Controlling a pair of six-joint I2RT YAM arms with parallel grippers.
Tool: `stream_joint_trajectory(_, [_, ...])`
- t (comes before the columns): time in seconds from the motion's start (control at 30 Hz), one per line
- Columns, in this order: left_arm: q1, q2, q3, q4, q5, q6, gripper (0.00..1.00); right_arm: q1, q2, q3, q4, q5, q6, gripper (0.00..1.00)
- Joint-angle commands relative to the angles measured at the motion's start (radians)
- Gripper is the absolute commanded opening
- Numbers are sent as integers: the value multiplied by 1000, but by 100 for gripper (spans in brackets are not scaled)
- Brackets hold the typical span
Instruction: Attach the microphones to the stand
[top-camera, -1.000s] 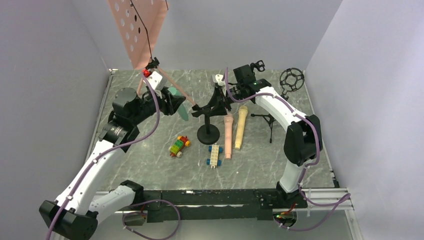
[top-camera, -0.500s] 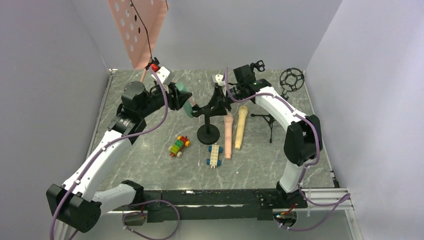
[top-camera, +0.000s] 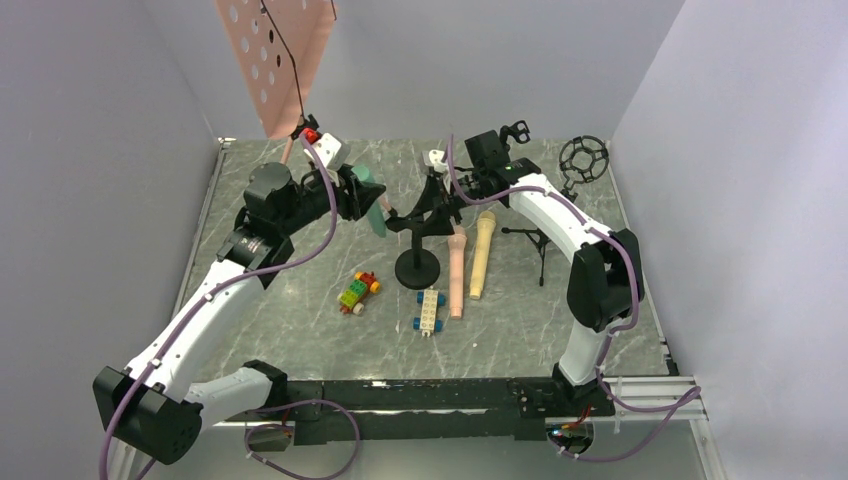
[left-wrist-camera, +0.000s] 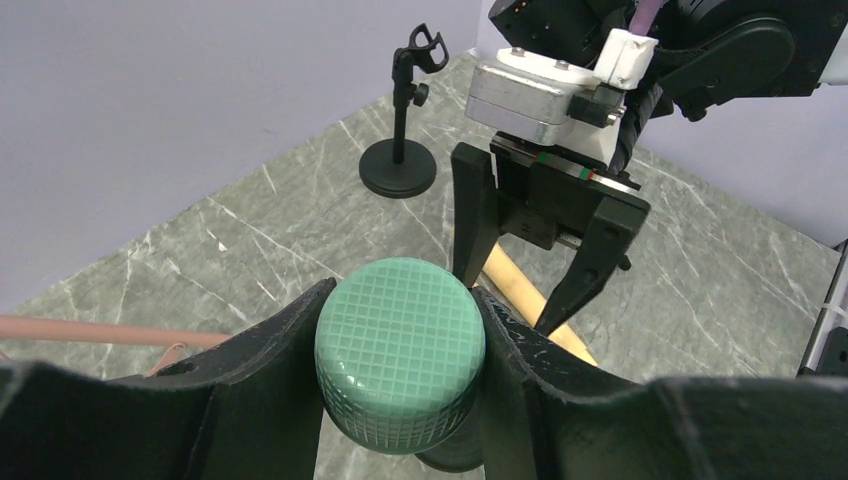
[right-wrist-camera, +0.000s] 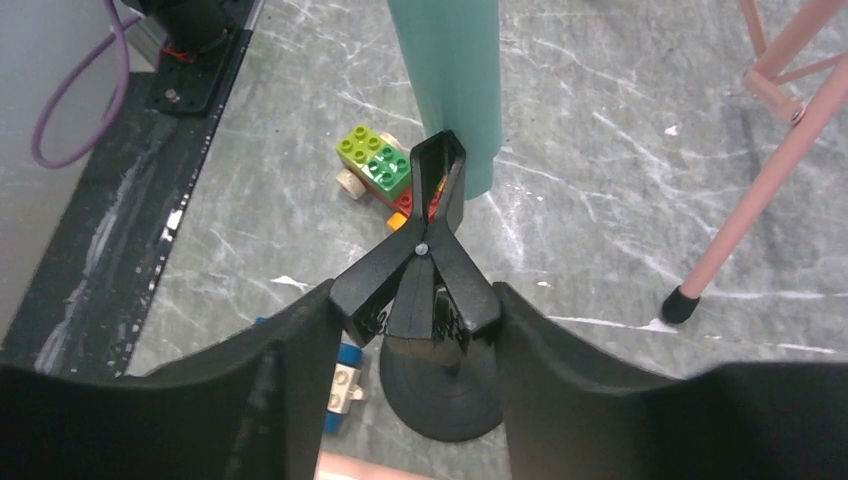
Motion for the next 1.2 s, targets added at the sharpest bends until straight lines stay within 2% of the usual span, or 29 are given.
stream_joint_trajectory(0.0, [-6, -27, 19, 61, 17, -6, 2, 2, -2, 11, 29, -21, 8, 49])
stream_joint_trajectory(0.03, [-6, -28, 18, 59, 16, -4, 2, 2, 3, 18, 19, -20, 1, 35])
stream_joint_trajectory(0.07, [-6, -30, 18, 58, 15, -4, 2, 3, 5, 27, 3, -19, -6, 27])
stream_joint_trajectory(0.23, [-7, -36, 21, 61, 29, -12, 2, 2, 8, 31, -13, -16, -21, 0])
stream_joint_trajectory(0.63, [-27, 40, 39, 115, 98, -57, 2, 2, 4, 21, 8, -19, -3, 0])
stream_joint_trajectory(1.17, [-41, 141, 7, 159, 84, -72, 2, 2, 6, 24, -9, -30, -20, 0])
